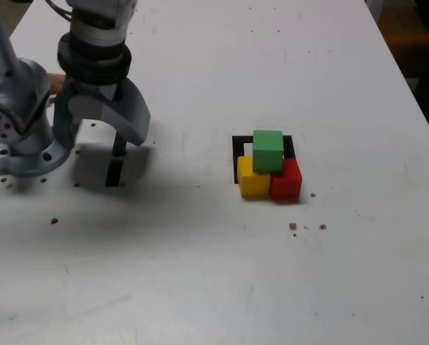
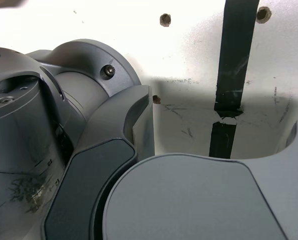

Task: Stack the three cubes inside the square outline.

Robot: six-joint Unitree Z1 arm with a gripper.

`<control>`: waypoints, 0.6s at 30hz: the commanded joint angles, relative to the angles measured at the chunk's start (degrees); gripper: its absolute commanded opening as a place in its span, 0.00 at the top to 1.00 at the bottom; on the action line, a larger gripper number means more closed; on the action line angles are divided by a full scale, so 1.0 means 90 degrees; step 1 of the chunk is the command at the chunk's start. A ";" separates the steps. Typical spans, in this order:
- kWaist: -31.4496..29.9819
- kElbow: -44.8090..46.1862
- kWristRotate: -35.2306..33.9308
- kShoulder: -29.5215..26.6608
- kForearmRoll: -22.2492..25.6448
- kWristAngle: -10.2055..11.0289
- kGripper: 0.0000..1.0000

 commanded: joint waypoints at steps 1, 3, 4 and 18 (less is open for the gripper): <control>0.0010 0.0014 -0.0006 -0.0041 0.0025 -0.0017 0.00; 0.0010 0.0021 -0.0006 -0.0043 0.0028 -0.0021 0.00; 0.0010 0.0022 -0.0006 -0.0046 0.0029 -0.0022 0.00; 0.0052 -0.1700 0.0110 -0.0151 0.1431 -0.0152 0.00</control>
